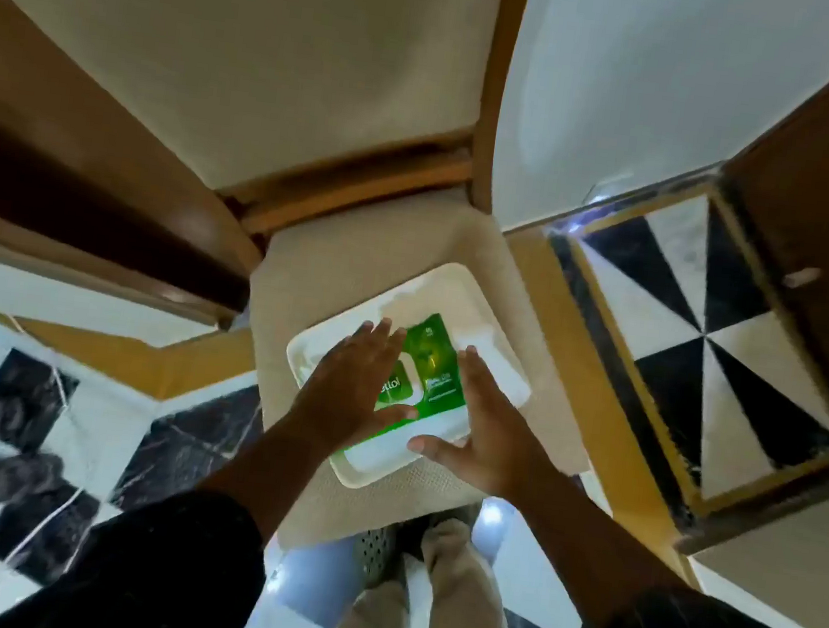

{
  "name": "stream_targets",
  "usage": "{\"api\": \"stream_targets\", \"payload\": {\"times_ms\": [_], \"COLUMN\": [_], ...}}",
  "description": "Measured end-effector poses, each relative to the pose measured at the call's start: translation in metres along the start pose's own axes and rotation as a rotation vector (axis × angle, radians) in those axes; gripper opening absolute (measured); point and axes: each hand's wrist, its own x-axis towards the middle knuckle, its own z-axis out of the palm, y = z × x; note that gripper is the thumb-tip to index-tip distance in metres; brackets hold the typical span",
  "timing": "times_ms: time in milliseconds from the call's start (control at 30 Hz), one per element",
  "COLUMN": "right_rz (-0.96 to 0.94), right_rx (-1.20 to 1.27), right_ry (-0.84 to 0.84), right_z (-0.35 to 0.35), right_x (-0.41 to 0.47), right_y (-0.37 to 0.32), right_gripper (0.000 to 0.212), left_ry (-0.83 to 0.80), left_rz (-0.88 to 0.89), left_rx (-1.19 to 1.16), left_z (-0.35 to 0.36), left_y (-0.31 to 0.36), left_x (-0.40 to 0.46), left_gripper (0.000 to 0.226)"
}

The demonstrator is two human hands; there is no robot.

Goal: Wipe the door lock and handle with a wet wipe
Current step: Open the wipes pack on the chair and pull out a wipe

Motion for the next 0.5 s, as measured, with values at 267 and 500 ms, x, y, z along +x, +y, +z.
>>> {"api": "stream_targets", "payload": {"times_ms": [267,500], "right_rz": [-0.052,-0.082], "right_rx": [-0.264,-0.376], "right_ry": [-0.111,-0.145], "right_z": [0.044,0.042], "right_x": [0.037,0.039], "right_y": [0.028,0.030], "right_gripper": [0.123,0.122], "left_ry": [0.040,-0.047], "left_rz": [0.119,0.137], "left_rx": [0.209,0.084], "left_z": [0.044,0.030], "left_y": [-0.018,-0.021], "left_x": [0.026,0.029], "left_gripper": [0.082,0.087]}}
